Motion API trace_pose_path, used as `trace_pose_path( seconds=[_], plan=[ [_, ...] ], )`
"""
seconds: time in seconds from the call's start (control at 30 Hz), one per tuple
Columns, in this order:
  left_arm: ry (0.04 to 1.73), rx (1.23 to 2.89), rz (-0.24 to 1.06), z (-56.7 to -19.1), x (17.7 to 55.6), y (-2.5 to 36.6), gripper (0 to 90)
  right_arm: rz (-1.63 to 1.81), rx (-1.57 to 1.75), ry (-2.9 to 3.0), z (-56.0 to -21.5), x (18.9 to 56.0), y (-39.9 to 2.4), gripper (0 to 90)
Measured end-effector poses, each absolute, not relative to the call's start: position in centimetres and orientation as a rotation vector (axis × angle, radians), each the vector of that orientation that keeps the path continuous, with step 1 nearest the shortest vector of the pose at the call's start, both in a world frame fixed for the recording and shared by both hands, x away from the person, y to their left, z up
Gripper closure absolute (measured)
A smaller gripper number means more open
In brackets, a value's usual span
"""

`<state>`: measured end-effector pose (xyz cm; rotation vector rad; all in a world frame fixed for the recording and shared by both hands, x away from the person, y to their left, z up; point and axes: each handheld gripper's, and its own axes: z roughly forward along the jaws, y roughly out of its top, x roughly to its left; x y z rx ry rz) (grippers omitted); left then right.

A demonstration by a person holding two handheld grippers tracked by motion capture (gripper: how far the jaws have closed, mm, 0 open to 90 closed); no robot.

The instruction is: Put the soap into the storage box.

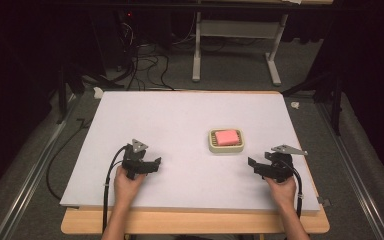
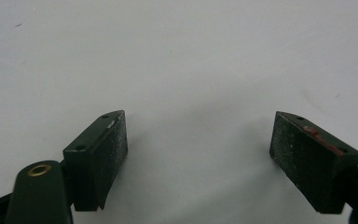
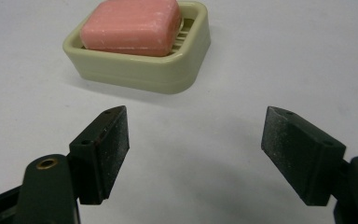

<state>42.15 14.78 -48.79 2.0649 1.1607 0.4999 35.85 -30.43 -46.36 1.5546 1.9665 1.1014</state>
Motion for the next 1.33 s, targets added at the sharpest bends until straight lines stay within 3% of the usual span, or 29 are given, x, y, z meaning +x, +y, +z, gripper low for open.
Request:
trace_pose_path(
  seconds=[1.33],
  plan=[
    [1.164, 2.064, 0.505, -48.8, 42.1, 14.8, 19.0, 0.835, 1.499, 2.03, -48.3, 36.6, -28.7, 22.7]
  ],
)
